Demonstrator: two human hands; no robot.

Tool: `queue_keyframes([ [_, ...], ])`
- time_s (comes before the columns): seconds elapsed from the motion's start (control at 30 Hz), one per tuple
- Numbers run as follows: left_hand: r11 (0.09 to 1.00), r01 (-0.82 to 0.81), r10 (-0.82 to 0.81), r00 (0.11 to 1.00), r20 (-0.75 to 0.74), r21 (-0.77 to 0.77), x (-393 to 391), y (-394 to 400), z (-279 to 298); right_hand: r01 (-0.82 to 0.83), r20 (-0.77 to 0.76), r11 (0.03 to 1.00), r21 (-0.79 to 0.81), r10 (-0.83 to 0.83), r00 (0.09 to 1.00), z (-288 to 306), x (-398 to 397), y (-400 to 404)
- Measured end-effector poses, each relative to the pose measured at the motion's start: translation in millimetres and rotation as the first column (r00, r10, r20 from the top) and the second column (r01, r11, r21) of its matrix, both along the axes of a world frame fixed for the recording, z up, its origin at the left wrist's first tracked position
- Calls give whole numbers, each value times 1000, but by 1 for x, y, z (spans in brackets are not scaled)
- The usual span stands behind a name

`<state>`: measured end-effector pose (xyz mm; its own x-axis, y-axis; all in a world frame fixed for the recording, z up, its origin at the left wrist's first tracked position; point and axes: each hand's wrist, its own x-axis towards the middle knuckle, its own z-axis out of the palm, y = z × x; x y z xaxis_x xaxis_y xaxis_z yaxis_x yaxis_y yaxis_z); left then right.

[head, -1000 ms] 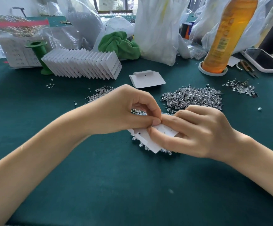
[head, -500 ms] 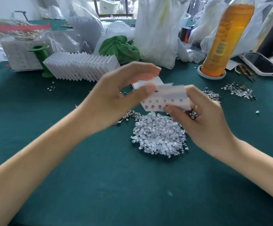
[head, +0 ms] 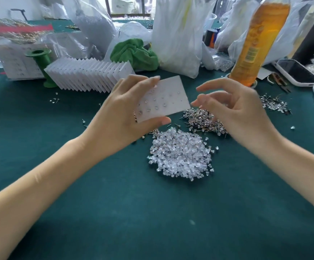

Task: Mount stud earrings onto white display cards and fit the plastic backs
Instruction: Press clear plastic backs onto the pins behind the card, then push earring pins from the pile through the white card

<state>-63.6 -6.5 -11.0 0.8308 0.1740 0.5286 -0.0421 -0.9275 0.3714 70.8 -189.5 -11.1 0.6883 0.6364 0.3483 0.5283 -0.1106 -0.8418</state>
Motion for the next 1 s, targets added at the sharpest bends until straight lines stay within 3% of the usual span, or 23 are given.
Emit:
queue_keyframes([
  [0.1, 998, -58, 58, 997, -53, 2, 0, 8, -4, 86, 288, 966, -244, -13, 957, -4, 20, 0],
  [0.17, 997, -72, 73, 993, -88, 13, 1, 10, -7, 83, 355, 921, -381, 63, 933, -10, 23, 4],
  [0.3, 994, -98, 102, 987, -125, 43, 2, 12, -11, 60, 382, 866, -497, 157, 911, -15, 17, 15],
  [0.77, 992, -116, 123, 979, -163, 54, -2, 10, -10, 63, 360, 882, -468, 124, 925, -2, 35, 14],
  [0.9, 995, -92, 95, 979, -179, 28, -2, 7, -11, -92, 257, 825, -557, 276, 926, -1, 39, -4],
  [1.0, 996, -79, 83, 975, -205, 27, -2, 5, -12, -116, 249, 790, -602, 323, 913, -4, 36, -6],
])
